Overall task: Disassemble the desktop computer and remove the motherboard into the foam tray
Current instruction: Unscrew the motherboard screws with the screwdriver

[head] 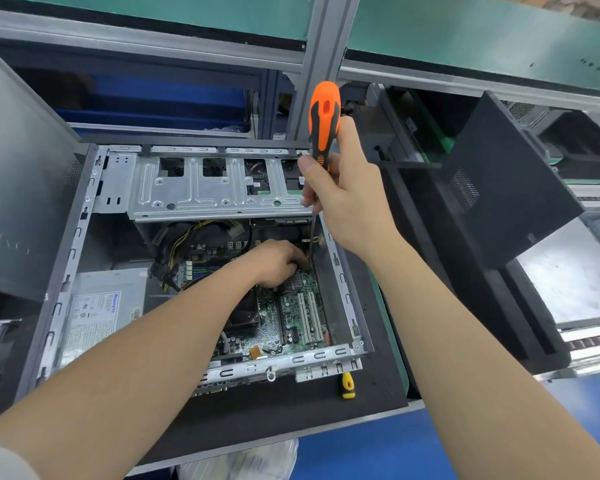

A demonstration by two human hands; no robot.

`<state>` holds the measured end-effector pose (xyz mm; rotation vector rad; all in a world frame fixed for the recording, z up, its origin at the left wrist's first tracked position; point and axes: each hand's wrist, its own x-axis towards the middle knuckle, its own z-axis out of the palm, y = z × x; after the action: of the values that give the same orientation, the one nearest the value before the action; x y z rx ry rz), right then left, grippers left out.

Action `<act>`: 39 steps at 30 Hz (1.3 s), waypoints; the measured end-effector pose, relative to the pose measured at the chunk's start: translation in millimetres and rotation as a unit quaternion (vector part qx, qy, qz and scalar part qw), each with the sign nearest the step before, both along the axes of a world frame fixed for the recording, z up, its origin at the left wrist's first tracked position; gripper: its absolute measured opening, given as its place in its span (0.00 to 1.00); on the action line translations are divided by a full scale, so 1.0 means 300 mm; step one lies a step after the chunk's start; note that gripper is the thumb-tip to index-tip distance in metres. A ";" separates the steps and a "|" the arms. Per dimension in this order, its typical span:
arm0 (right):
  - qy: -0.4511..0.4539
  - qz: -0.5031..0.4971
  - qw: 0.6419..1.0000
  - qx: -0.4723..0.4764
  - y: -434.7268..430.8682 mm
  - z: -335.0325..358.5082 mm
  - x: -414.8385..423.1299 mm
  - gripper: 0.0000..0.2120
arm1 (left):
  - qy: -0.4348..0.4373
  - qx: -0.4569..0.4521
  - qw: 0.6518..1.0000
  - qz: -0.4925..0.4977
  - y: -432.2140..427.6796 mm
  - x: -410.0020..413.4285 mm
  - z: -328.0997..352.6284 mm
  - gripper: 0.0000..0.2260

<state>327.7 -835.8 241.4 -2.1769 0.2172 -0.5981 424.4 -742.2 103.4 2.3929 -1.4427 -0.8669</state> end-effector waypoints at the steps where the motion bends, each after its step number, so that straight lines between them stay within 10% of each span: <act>1: 0.000 -0.001 1.000 0.001 0.000 -0.001 -0.001 0.08 | 0.000 -0.001 1.000 -0.001 -0.001 0.001 -0.002 0.17; 15: 0.103 0.125 0.987 -0.015 -0.036 0.091 -0.011 0.06 | 0.098 -0.149 0.980 0.087 0.031 0.004 0.022 0.09; 25: 0.182 0.085 0.975 -0.099 -0.078 0.193 -0.067 0.12 | 0.194 -0.381 0.893 0.140 0.086 0.013 0.260 0.11; 39: 0.196 0.002 0.967 -0.162 -0.013 0.301 -0.050 0.13 | 0.252 -0.432 0.864 0.062 0.036 -0.018 0.314 0.09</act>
<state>312.8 -839.8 331.7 -2.6033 0.3444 -0.2022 419.1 -731.5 197.7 1.4263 -1.1039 -0.5625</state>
